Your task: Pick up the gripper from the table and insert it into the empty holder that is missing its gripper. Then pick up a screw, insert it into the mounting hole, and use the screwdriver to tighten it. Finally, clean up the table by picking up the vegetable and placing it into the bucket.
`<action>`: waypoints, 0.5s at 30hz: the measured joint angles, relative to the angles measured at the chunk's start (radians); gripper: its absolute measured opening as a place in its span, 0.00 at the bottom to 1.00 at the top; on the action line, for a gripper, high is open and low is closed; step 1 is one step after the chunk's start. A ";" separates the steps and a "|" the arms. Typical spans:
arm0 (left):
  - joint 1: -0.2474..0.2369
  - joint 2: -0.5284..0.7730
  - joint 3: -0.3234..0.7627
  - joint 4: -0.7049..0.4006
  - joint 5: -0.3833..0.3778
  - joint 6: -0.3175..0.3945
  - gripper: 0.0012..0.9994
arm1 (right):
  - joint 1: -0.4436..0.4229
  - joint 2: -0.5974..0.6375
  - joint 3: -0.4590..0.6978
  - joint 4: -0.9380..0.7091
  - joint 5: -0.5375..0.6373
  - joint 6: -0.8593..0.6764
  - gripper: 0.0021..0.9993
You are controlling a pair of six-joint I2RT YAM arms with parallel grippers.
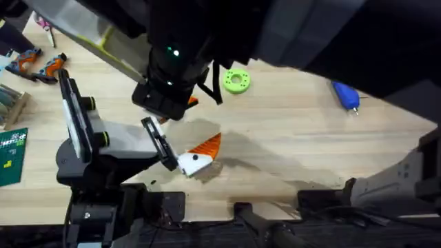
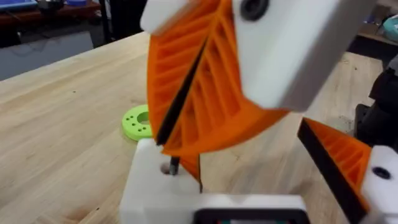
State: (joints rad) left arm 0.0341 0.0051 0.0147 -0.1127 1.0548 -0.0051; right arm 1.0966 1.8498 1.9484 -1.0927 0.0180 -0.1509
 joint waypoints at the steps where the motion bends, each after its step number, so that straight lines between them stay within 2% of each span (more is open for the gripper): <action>1: 0.000 0.000 0.000 0.000 0.000 0.000 0.97 | 0.000 0.000 0.000 0.000 0.001 -0.001 0.00; 15: 0.000 0.000 0.000 0.000 0.000 0.000 0.97 | -0.003 0.000 0.000 0.000 0.022 -0.004 0.00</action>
State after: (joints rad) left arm 0.0341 0.0054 0.0147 -0.1127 1.0546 -0.0051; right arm 1.0935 1.8496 1.9484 -1.0927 0.0402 -0.1551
